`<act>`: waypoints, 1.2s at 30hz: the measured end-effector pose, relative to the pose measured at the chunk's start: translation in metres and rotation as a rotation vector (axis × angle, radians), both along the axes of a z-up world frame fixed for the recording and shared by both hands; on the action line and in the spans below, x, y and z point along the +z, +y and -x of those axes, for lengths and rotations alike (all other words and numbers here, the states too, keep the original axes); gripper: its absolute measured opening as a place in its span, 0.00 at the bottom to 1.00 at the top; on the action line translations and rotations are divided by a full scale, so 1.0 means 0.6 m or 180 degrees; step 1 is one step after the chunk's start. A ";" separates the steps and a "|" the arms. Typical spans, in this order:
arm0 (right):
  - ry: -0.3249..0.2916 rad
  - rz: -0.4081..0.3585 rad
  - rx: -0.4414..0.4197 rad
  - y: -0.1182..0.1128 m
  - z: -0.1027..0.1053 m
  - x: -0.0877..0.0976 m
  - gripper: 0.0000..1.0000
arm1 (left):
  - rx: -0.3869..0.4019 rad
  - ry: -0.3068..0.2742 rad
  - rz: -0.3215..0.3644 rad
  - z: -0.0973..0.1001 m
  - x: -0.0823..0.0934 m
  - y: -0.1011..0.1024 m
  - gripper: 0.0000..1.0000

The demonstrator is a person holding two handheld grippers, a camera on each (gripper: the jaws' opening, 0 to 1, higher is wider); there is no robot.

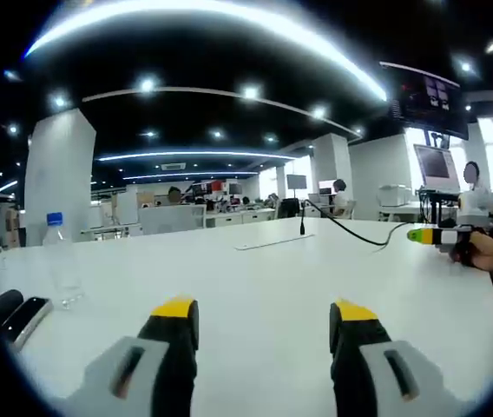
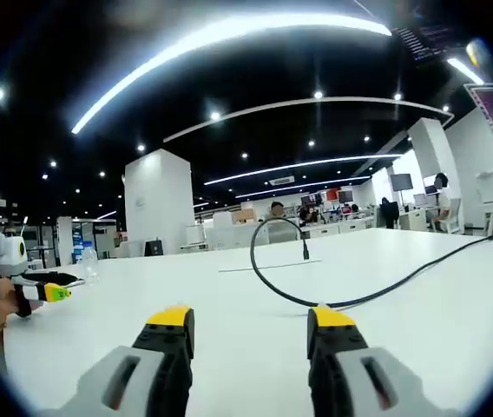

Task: Locate the USB plug end of the data cable currently connected to the USB port on the desk. Grip the plug, withdraw it from the port, and place it onto the desktop.

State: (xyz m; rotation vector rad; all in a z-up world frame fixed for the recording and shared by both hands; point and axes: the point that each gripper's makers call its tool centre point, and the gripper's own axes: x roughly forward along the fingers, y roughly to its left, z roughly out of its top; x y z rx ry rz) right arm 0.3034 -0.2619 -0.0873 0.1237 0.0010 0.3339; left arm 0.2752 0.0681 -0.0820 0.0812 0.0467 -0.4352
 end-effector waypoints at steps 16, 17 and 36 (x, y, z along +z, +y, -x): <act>-0.0004 -0.0017 -0.0002 0.001 0.001 0.001 0.53 | -0.0024 0.0008 -0.0029 0.001 -0.002 -0.002 0.61; -0.0003 -0.0016 -0.0001 0.001 0.001 0.000 0.53 | -0.0024 0.0010 -0.0031 0.001 -0.002 -0.002 0.61; -0.0027 -0.0087 0.0006 0.001 0.001 0.004 0.53 | -0.0027 0.0005 -0.0028 0.001 -0.002 -0.002 0.61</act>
